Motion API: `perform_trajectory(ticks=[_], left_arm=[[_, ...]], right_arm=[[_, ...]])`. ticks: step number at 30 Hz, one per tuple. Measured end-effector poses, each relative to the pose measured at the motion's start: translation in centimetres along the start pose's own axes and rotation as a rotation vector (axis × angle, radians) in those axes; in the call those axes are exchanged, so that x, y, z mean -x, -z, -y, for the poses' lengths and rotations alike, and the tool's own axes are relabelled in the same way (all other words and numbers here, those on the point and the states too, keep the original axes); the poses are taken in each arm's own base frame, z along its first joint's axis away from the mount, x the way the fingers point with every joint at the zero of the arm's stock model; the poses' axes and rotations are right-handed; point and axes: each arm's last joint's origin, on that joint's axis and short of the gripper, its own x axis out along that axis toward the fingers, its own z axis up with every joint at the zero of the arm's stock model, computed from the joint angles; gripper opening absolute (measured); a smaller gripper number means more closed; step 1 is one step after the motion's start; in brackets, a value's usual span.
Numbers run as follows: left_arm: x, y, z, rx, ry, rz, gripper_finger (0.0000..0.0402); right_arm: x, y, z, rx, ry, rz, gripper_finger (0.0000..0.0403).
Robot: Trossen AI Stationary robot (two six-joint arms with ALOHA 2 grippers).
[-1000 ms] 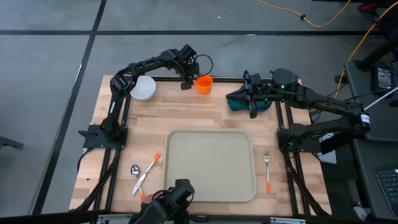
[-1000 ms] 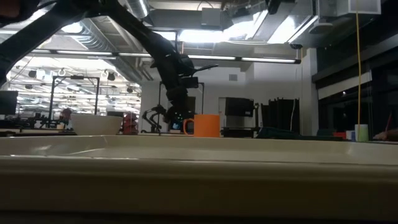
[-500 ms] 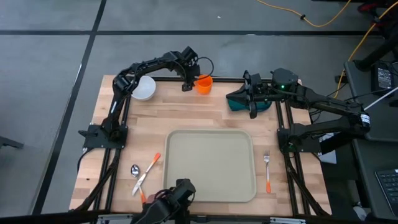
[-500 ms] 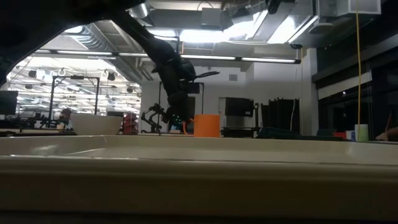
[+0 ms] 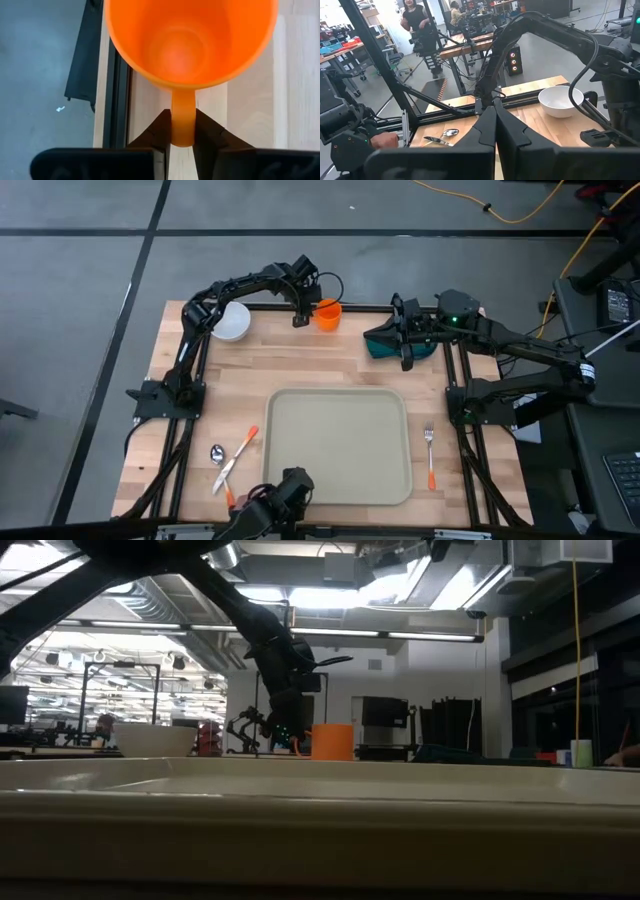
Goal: Set up tray
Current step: Put the orange mug on the serving tray
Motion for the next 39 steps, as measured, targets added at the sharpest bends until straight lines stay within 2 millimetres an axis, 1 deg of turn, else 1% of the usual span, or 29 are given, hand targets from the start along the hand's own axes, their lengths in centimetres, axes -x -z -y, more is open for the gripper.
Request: perform_trajectory(ticks=[4, 7, 12, 16, 18, 21, 23, 25, 30, 33, 37, 39], left_arm=[[0.5, -0.1, 0.3, -0.002, -0.001, -0.017, 0.0037], [1.5, -0.3, 0.4, -0.007, -0.030, -0.019, 0.0037], [4.9, -0.7, 1.2, -0.011, -0.051, -0.015, 0.0037], [8.2, -0.7, 2.7, -0.002, 0.002, -0.019, 0.0037], [9.9, -0.6, 3.9, 0.014, 0.074, -0.020, 0.0037], [11.6, -0.6, 5.9, 0.023, 0.204, -0.015, 0.0037], [12.5, -0.9, 7.4, 0.005, 0.251, 0.004, 0.0037], [13.0, -1.0, 8.9, -0.021, 0.260, 0.007, 0.0037], [12.8, -1.5, 13.2, -0.057, 0.282, -0.002, 0.0037], [12.3, -1.4, 15.7, -0.063, 0.231, -0.016, 0.0037], [11.6, -0.4, 19.0, -0.047, 0.219, -0.015, 0.0037], [11.5, 0.5, 20.6, -0.042, 0.229, -0.038, 0.0037]], right_arm=[[0.0, 0.0, 0.0, 0.003, 0.000, 0.000, 0.0006], [0.0, 0.0, 0.0, 0.003, 0.000, -0.002, 0.0006], [0.0, 0.1, 0.0, -0.001, 0.003, -0.013, 0.0006], [0.0, 0.3, 0.1, -0.006, 0.006, -0.031, 0.0006], [0.0, 0.4, 0.1, -0.008, 0.008, -0.036, 0.0006], [0.0, 0.4, 0.1, -0.008, 0.008, -0.039, 0.0006], [0.0, 0.4, 0.1, -0.001, 0.008, -0.039, 0.0006], [0.0, 0.4, 0.1, 0.009, 0.008, -0.038, 0.0006], [0.0, 0.4, 0.1, 0.012, 0.008, -0.037, 0.0006], [0.0, 0.4, 0.1, 0.012, 0.008, -0.037, 0.0006], [0.0, 0.4, 0.1, 0.011, 0.008, -0.036, 0.0006], [0.0, 0.4, 0.1, 0.011, 0.008, -0.036, 0.0006]])
